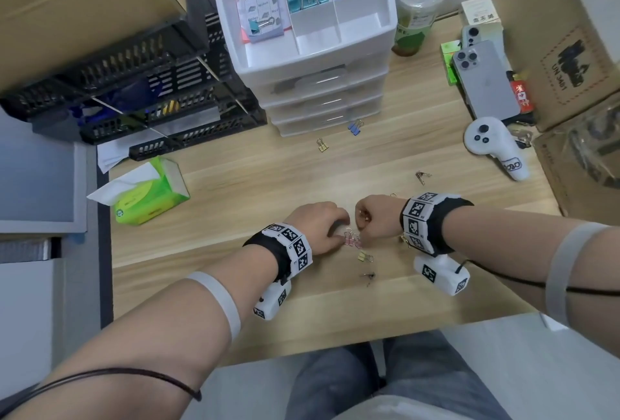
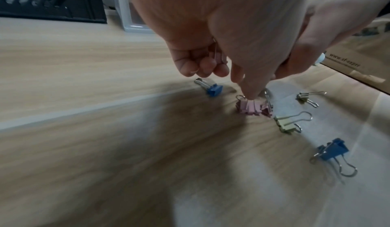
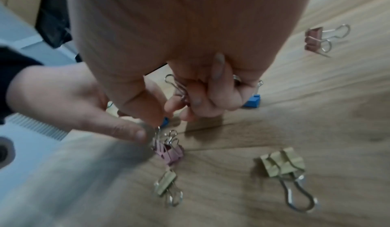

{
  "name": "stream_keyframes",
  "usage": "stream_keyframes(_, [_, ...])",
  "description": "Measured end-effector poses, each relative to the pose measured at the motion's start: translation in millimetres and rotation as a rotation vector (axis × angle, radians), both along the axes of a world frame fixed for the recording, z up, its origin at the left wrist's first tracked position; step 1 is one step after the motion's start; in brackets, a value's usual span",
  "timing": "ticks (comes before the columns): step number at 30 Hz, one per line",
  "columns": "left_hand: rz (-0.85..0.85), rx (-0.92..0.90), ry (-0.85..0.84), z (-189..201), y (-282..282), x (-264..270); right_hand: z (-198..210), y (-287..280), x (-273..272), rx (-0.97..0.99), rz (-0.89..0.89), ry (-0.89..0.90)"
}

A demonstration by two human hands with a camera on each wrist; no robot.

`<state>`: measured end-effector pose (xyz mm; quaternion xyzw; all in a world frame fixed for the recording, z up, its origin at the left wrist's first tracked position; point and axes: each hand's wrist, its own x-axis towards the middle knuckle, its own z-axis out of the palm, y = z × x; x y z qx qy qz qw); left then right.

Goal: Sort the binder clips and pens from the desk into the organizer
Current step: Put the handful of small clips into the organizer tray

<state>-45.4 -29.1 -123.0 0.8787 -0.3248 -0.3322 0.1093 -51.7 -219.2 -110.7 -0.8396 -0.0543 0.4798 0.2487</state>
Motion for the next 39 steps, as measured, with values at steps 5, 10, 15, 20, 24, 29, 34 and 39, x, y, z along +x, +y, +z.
stream_keyframes(5, [0.044,-0.022,0.037,-4,-11,-2,-5,5,-4,-0.115,0.177,-0.102])
stream_keyframes(10, [0.148,-0.071,0.061,-3,-10,-2,-10,16,-7,-0.191,0.202,-0.188])
stream_keyframes(15, [0.290,-0.127,0.087,3,0,3,-10,22,-4,-0.171,0.166,-0.163])
stream_keyframes(20, [0.470,-0.198,0.110,19,4,16,2,17,11,0.042,-0.195,-0.016])
stream_keyframes(24, [0.517,-0.243,0.112,39,-6,32,5,2,23,0.278,-0.584,0.181])
stream_keyframes(29, [0.471,-0.326,0.061,70,-30,48,21,-13,26,0.530,-0.894,0.441])
stream_keyframes(34, [0.421,-0.386,0.048,93,-56,58,33,-21,31,0.650,-1.212,0.672])
stream_keyframes(39, [0.388,-0.384,0.023,101,-72,63,36,-28,31,0.903,-1.405,0.754])
